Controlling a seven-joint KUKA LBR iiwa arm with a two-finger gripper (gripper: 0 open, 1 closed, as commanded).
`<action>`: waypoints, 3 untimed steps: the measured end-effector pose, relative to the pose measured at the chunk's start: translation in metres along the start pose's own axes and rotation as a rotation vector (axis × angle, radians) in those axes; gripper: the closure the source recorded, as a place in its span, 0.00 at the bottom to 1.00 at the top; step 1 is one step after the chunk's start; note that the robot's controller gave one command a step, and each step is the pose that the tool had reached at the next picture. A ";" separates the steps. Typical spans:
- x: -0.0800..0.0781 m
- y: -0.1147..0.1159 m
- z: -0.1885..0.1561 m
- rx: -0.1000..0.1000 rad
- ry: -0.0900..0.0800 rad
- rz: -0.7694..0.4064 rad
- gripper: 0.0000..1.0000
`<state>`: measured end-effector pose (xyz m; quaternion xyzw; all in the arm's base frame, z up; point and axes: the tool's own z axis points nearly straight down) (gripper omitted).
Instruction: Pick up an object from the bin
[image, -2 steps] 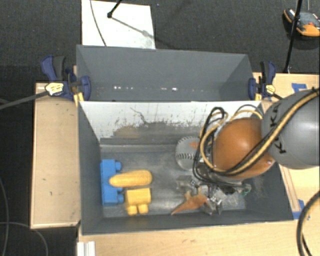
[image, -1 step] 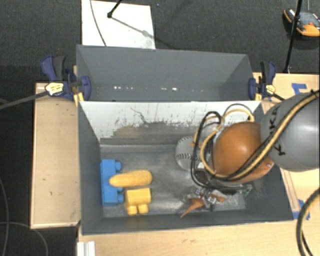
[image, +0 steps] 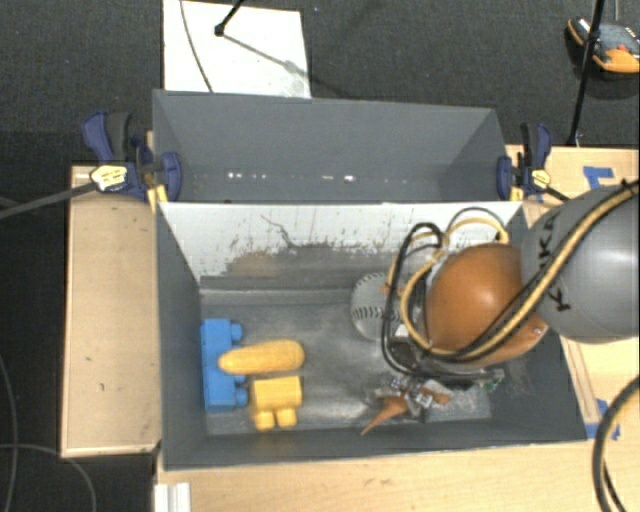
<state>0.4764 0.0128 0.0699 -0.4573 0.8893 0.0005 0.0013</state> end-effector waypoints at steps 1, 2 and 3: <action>0.000 0.000 -0.002 -0.001 0.001 0.001 1.00; 0.001 0.002 -0.014 -0.006 0.005 0.001 1.00; -0.001 0.000 -0.039 0.000 0.000 0.008 1.00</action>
Offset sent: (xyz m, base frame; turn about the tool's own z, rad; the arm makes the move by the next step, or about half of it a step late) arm 0.0001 0.0000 0.0589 0.0000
